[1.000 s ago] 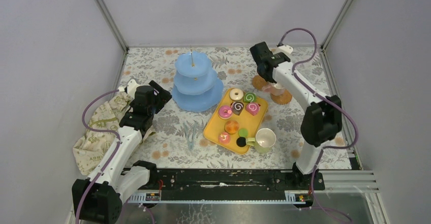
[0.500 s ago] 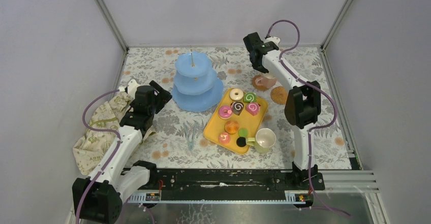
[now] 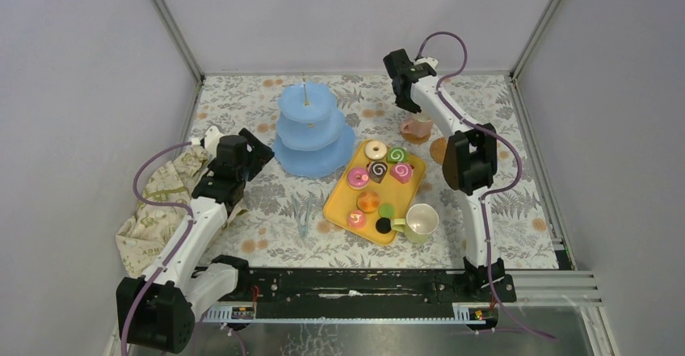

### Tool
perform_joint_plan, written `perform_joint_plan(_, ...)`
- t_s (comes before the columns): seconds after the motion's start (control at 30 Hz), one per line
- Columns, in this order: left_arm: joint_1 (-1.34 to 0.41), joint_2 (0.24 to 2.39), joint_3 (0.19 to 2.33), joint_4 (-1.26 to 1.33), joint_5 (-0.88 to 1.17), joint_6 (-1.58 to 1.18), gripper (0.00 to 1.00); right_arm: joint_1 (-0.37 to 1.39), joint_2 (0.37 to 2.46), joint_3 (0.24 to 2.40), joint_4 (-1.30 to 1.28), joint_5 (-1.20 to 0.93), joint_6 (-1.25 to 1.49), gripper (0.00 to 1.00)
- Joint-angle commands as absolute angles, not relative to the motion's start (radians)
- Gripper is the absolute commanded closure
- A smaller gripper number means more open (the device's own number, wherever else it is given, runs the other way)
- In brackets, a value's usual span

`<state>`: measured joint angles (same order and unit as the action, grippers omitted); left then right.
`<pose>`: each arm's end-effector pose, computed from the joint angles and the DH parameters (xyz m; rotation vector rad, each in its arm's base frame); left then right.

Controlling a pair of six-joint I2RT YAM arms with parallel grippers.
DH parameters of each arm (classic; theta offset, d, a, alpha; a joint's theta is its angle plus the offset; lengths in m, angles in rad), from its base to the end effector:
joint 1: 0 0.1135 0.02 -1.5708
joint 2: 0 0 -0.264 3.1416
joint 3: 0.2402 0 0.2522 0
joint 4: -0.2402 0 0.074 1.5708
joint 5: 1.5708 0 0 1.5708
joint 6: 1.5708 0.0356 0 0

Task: Serve the afternoon tea
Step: Place the cup on the coaster.

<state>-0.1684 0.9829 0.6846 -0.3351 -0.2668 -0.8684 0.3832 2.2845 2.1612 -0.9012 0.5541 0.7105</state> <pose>0.2112 -0.0264 0.2544 -0.8901 2.0049 -0.2940 0.4684 0.1686 0.2534 0.5771 2.3263 -0.2323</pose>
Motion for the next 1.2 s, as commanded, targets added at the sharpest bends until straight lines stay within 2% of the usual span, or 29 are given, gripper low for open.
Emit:
perform_joint_plan(0.0, -0.163, 0.989, 0.703, -0.287, -0.265, -0.861, 0.0, 0.364, 2.28, 2.237, -0.9, 0.558, 0.68, 1.0)
perform_joint_plan(1.17, -0.163, 0.996, 0.698, -0.278, -0.262, -0.867, 0.0, 0.361, 2.324, 2.251, -0.857, 0.498, 0.678, 1.0)
